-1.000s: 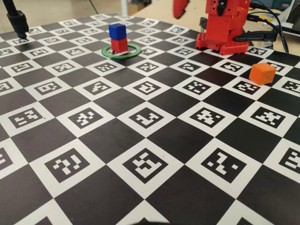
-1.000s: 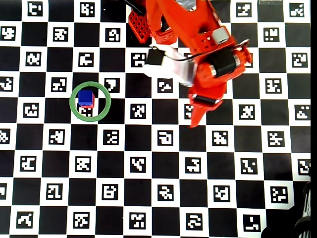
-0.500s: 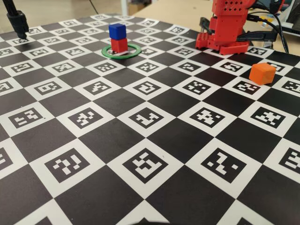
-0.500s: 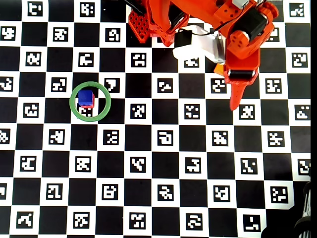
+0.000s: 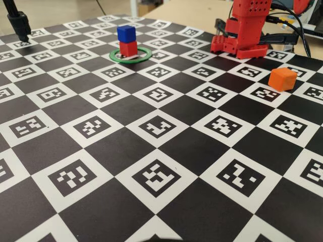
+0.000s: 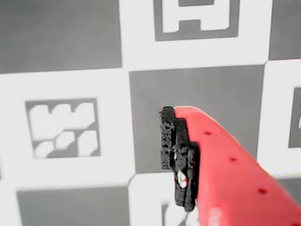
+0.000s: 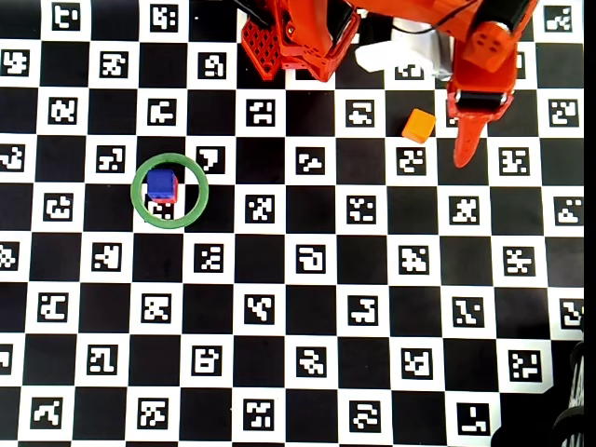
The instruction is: Grab the red cube then put it in the green circle then put the blue cube on top and finally the orange cube on top
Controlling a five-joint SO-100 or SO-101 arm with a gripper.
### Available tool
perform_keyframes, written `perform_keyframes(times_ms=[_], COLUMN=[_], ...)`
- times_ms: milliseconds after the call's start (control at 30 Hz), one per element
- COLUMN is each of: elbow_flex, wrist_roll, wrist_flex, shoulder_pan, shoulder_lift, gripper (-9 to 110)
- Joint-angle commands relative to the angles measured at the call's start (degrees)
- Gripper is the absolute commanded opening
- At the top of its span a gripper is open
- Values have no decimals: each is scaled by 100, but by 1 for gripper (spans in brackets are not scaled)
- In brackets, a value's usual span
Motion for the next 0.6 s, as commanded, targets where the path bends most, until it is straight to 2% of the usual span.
perform_keyframes(times_ms=[0, 333, 567], elbow_flex=[-44, -167, 527], wrist_roll=[44, 281, 290], wrist_flex=[-158, -246, -923], shoulder_pan=[-237, -659, -492], shoulder_lift=[-132, -554, -563], gripper=[51, 52, 53])
